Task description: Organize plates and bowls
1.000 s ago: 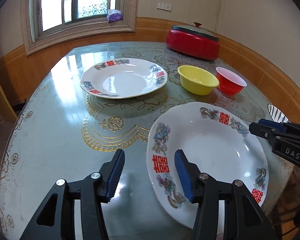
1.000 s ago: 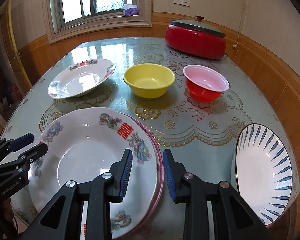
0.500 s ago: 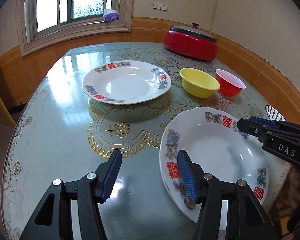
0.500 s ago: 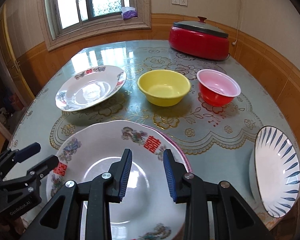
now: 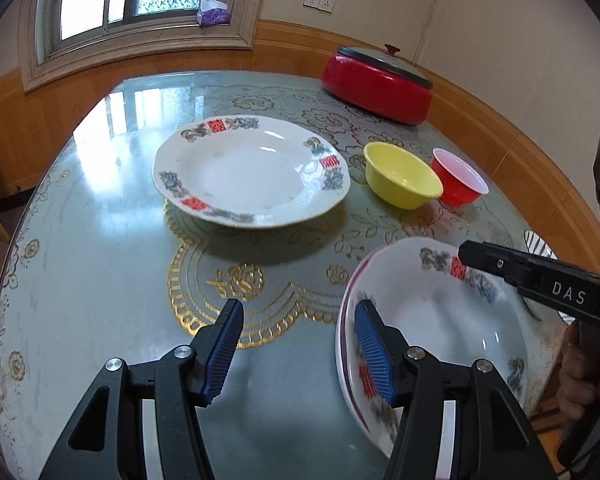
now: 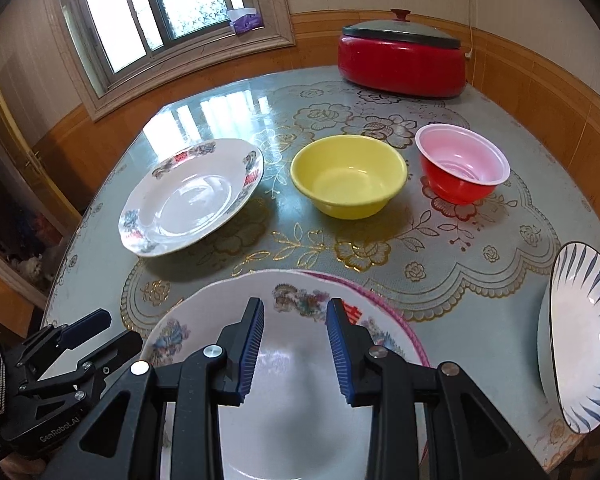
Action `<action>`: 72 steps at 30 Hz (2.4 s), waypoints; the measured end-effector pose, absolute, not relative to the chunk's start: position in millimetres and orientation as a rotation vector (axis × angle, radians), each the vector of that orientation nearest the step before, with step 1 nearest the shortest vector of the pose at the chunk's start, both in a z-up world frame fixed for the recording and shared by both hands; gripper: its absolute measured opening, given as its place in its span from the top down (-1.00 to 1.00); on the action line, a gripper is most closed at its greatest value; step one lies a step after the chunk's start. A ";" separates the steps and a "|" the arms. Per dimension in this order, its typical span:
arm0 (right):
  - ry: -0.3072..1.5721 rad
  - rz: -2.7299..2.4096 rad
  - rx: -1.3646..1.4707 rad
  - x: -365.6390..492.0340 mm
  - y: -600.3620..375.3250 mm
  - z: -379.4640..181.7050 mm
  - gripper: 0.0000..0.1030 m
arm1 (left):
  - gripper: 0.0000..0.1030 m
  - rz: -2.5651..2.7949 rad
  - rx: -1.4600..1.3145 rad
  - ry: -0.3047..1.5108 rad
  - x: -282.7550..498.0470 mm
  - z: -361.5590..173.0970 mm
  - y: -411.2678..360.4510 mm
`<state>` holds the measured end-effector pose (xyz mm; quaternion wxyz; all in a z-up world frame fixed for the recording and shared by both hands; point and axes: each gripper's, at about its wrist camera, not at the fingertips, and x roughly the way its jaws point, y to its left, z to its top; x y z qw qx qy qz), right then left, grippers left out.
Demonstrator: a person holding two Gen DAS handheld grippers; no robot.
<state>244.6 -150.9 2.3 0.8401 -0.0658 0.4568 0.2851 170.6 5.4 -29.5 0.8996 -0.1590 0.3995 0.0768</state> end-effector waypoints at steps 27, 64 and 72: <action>1.108 0.528 0.146 307.9 -85.5 -9.6 0.38 | -0.11 -0.011 -0.244 0.844 257.1 -8.6 123.7; 1.193 0.501 0.099 346.8 -30.6 -59.2 0.40 | 0.27 -0.115 -0.379 0.842 329.2 -49.6 209.9; 1.217 0.515 0.047 352.4 -23.0 -59.6 0.44 | 0.12 -0.104 -0.304 0.889 326.3 -57.8 187.8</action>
